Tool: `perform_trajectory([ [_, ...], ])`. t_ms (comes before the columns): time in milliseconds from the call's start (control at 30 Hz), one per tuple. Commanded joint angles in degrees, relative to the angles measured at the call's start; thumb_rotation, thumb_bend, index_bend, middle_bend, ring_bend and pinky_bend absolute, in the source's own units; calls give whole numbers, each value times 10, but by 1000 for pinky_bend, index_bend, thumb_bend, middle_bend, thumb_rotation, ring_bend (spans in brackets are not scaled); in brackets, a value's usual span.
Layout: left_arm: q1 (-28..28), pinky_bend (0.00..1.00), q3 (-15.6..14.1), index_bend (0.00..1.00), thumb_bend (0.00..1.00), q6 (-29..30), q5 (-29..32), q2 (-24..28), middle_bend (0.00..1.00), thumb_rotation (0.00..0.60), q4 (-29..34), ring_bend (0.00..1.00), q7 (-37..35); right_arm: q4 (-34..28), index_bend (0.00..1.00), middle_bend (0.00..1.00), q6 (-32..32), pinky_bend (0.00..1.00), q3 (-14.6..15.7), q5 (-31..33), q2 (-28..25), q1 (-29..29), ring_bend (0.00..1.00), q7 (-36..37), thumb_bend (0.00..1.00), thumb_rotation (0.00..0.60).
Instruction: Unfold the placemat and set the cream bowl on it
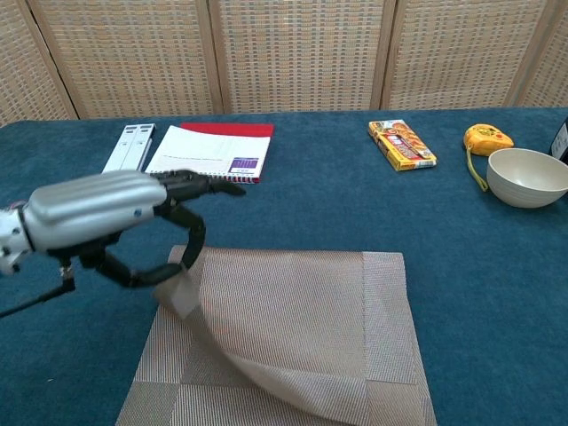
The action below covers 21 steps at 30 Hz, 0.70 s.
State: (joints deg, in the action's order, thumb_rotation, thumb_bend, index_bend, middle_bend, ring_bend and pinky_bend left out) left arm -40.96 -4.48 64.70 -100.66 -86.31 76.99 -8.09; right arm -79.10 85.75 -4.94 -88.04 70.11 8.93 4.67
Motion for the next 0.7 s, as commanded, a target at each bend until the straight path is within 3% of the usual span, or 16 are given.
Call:
perform_trajectory([
  [33,-49,0,91,804,575,-85,112,9,0,600,18,0,-37,-1,43,0,1,0,1,-1,1,0,0,-3,0,600],
  [167,-88,0,156,807,579,-166,217,-7,0,600,-32,0,-38,0,46,0,2,0,1,-2,2,0,0,-6,0,600],
  [333,-129,0,200,807,579,-236,316,-47,0,600,-130,0,-9,5,47,0,-2,0,1,-1,5,1,0,-8,0,600],
  [633,-165,0,237,786,572,-270,392,-124,0,600,-294,0,-1,13,52,0,-12,0,-1,9,8,3,0,-7,0,600],
  [667,-165,0,241,751,552,-271,400,-136,0,600,-322,0,-5,14,53,0,-13,0,-2,10,8,3,0,-6,0,600],
  [700,-166,0,242,630,472,-275,400,-143,0,600,-336,0,-13,15,53,0,-14,0,-2,11,8,3,0,-6,0,600],
])
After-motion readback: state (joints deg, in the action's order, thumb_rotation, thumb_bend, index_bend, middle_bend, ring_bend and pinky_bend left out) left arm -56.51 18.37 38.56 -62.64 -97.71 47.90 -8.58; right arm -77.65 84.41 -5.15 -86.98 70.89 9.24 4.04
